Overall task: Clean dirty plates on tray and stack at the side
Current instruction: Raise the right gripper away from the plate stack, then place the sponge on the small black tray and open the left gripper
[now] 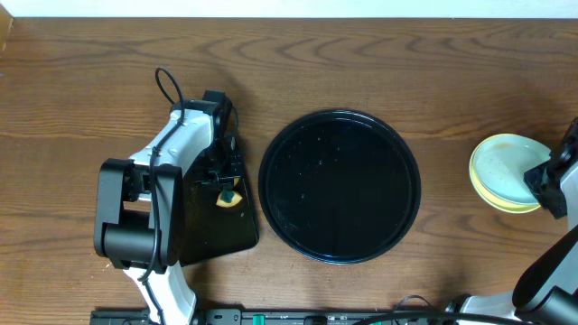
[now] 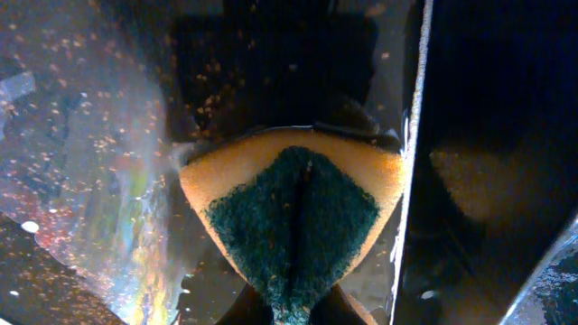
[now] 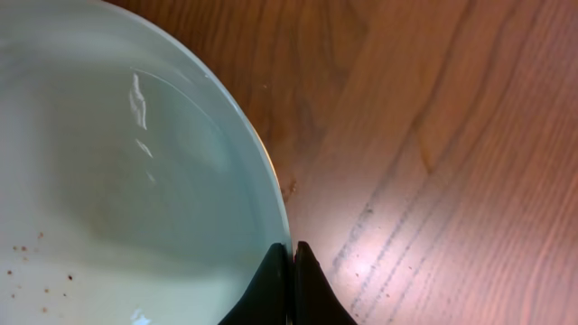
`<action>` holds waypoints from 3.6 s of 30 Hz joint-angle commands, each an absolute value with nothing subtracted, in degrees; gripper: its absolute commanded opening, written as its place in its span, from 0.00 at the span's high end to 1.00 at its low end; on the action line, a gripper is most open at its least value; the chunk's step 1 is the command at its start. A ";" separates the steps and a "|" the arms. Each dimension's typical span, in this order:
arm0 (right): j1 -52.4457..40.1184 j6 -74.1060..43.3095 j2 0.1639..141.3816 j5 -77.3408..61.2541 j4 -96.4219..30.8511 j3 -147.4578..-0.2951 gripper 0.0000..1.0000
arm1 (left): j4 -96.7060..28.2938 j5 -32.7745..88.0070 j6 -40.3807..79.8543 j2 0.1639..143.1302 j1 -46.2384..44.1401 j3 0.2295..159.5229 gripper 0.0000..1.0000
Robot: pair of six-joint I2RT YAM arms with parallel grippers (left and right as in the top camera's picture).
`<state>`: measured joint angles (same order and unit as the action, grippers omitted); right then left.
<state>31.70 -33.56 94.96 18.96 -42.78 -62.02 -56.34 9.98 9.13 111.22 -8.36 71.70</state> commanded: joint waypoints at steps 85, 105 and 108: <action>4.10 -17.72 62.22 1.21 -46.63 -68.62 0.01 | -60.77 0.78 11.20 33.63 -5.91 72.97 0.10; 4.10 -17.72 62.22 1.21 -47.83 -68.62 0.01 | -61.34 -0.75 11.00 33.61 -5.91 72.99 0.10; 4.10 -17.72 62.22 1.21 -47.81 -68.62 0.01 | -56.60 -2.07 10.79 33.61 -5.91 72.99 0.10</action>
<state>4.58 -18.59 62.30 1.21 -47.75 -67.59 -60.16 0.27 11.75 33.39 -6.04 72.60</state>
